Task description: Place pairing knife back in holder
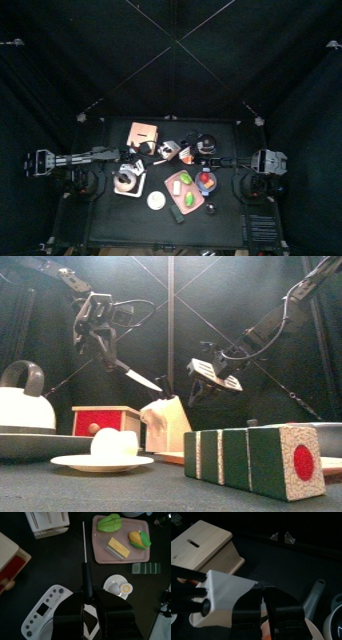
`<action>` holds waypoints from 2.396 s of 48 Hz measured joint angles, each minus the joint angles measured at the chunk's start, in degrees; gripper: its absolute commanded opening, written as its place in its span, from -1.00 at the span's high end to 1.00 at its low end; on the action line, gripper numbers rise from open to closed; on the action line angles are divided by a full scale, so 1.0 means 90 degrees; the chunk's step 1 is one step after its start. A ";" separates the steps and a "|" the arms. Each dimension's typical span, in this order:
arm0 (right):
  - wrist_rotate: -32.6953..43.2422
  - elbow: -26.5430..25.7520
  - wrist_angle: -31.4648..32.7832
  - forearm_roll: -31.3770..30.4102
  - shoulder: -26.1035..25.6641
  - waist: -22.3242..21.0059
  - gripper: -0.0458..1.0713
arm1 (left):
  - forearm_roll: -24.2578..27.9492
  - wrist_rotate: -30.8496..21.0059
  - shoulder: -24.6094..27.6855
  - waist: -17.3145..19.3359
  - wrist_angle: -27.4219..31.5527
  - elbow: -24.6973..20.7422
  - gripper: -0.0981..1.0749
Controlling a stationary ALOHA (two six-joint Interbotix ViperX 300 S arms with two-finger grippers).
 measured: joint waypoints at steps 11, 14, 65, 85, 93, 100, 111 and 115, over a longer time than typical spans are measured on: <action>-0.0010 -0.0098 -0.0078 -0.0010 0.0059 -0.0010 0.42 | 0.0449 -0.0156 0.0605 0.0049 0.0605 -0.0557 0.03; -0.0010 -0.0098 -0.0098 -0.0010 0.0068 -0.0010 0.42 | 0.0488 -0.0146 0.0723 0.0059 0.0703 -0.0654 0.03; -0.0029 -0.0430 -0.0723 0.0088 0.0313 -0.0010 0.42 | 0.0586 -0.0166 0.1045 0.0107 0.0811 -0.1133 0.02; -0.0039 -0.0479 -0.1133 0.0205 0.0332 -0.0029 0.42 | 0.0625 -0.0156 0.1475 0.0117 0.0830 -0.1426 0.02; -0.0039 -0.0498 -0.1182 0.0215 0.0352 -0.0029 0.42 | 0.0625 -0.0156 0.1631 0.0127 0.0830 -0.1582 -0.01; -0.0039 -0.0498 -0.1182 0.0225 0.0352 -0.0029 0.42 | 0.0664 -0.0166 0.1816 0.0127 0.0820 -0.1777 -0.10; -0.0029 -0.0527 -0.1182 0.0225 0.0410 -0.0039 0.42 | 0.0732 -0.0176 0.1943 0.0127 0.0791 -0.1953 -0.39; -0.0039 -0.0586 -0.1201 0.0225 0.0449 -0.0039 0.42 | 0.0732 -0.0166 0.1953 0.0127 0.0781 -0.1953 -0.48</action>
